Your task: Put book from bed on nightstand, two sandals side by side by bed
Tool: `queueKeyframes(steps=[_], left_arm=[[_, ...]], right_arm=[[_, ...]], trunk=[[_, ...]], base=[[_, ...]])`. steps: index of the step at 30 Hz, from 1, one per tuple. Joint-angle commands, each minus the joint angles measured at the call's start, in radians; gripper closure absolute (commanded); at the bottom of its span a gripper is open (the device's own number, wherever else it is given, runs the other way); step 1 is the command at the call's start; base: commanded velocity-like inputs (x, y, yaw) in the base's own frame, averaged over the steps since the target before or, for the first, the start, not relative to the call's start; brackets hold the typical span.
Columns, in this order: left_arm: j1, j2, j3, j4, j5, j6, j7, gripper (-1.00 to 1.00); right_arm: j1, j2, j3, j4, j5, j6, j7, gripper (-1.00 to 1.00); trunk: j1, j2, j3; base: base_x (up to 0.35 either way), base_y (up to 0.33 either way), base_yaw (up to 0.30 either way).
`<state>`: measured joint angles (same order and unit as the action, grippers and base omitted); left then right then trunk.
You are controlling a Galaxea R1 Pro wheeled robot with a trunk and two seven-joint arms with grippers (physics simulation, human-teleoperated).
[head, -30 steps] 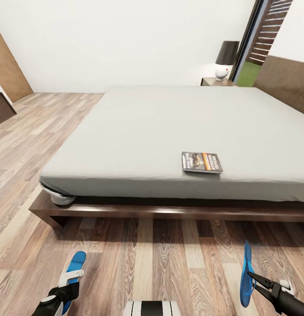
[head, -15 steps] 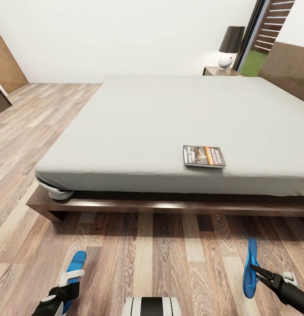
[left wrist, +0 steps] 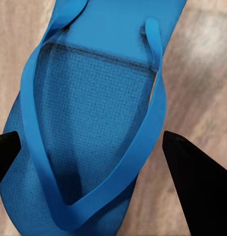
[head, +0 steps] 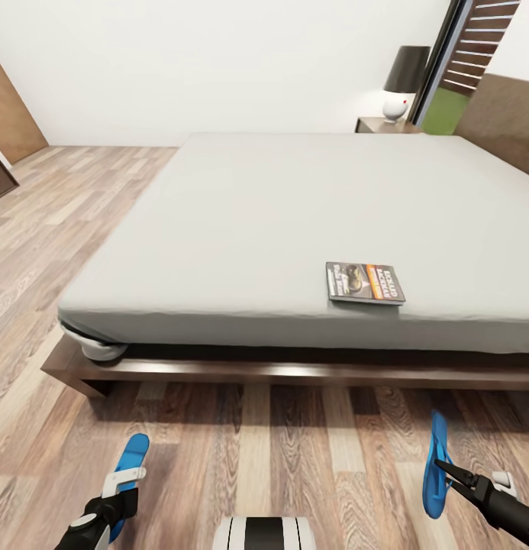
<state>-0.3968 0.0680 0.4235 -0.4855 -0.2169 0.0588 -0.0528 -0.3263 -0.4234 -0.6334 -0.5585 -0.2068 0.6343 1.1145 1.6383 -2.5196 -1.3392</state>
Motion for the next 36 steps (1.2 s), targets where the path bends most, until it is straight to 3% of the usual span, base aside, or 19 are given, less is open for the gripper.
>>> queueKeyframes(steps=[1,17,22,36], left_arm=[[0.0,-0.001,0.007,-0.001,-0.01,0.004,-0.006,1.0],[0.0,-0.009,0.005,-0.001,-0.01,0.002,-0.004,1.0],[0.0,-0.022,0.006,-0.002,-0.011,0.003,-0.001,1.0],[0.0,-0.022,0.009,-0.002,-0.01,-0.012,-0.001,1.0]], right_arm=[[0.0,0.0,-0.002,0.0,-0.003,0.008,0.001,1.0],[0.0,0.0,-0.002,0.0,-0.003,0.008,0.002,1.0],[0.0,0.0,-0.002,0.0,-0.003,0.008,0.002,1.0],[0.0,0.0,-0.002,0.0,-0.003,0.008,0.003,1.0]], trunk=[[0.0,0.0,-0.001],[0.0,0.0,-0.001],[0.002,-0.001,-0.02],[0.009,-0.005,-0.074]], base=[[0.128,0.15,0.0],[0.07,0.089,0.0],[0.0,0.0,0.0],[0.0,0.0,0.0]])
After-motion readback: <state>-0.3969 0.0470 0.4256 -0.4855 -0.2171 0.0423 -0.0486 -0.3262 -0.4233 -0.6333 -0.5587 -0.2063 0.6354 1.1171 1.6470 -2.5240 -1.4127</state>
